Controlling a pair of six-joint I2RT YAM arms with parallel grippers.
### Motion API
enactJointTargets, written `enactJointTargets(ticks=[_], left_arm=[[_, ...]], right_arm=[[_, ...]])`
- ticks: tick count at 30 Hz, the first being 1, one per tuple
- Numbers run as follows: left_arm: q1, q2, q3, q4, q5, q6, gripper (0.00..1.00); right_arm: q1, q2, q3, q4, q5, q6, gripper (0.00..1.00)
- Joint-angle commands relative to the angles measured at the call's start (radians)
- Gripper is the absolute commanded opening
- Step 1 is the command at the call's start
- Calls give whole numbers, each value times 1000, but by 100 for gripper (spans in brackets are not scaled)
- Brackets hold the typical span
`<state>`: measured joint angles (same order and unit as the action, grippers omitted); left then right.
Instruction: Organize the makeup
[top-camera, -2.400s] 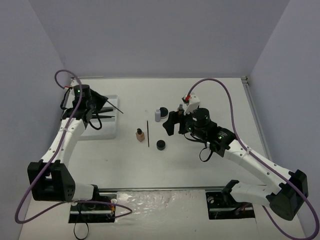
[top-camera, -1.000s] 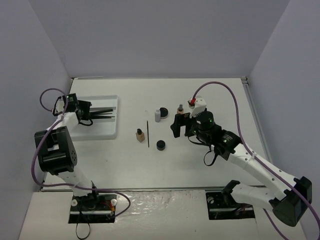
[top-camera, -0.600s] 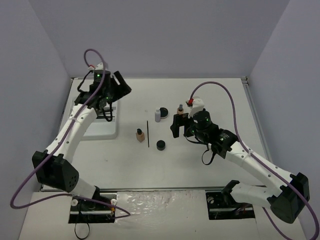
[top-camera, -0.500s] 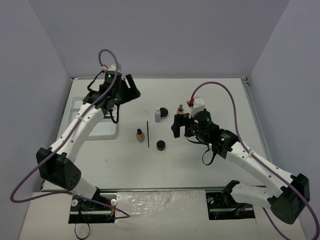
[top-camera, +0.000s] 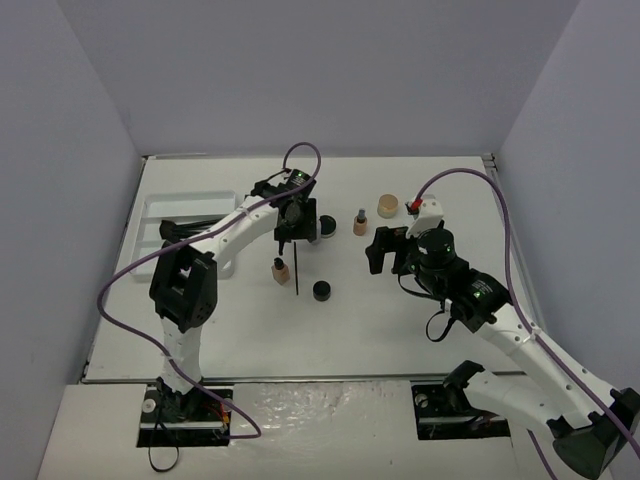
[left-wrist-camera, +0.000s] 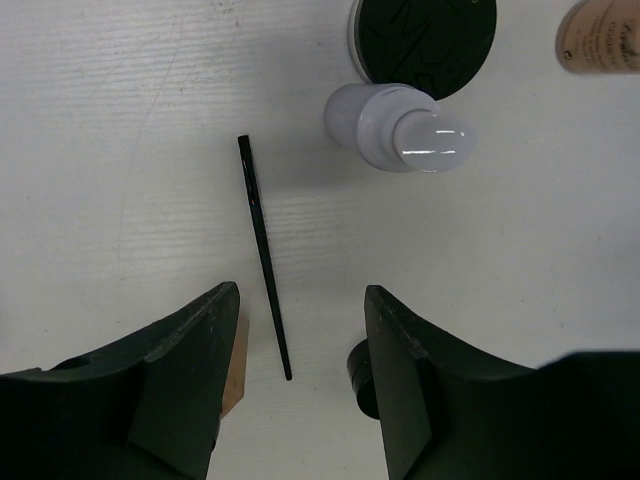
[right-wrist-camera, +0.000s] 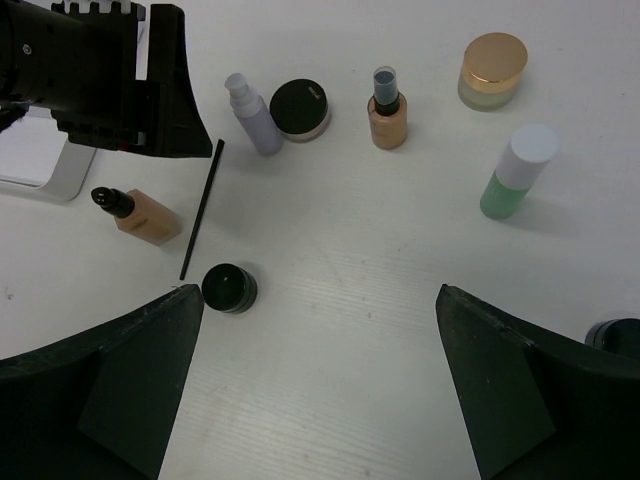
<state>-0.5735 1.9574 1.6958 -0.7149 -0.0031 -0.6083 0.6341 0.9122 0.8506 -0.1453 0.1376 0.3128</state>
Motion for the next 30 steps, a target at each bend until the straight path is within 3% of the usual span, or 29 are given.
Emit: enactJointTargets(ticks=[1,10,23,30], left_arm=[[-2,-28,10,40,-52,-1,49],[7,12,-87,139,-93,-57,42],[8,102,-99,156,-82,-74,35],[17,120,-117,155,-90,-91,25]], right_arm=[[-24,-33,-6,11,30,-8,100],[-63,-50,-20,0,15,-16,100],[-77,-45,-25,-4,20,-16,100],[-79,-45,-27,-4,20,-15,100]])
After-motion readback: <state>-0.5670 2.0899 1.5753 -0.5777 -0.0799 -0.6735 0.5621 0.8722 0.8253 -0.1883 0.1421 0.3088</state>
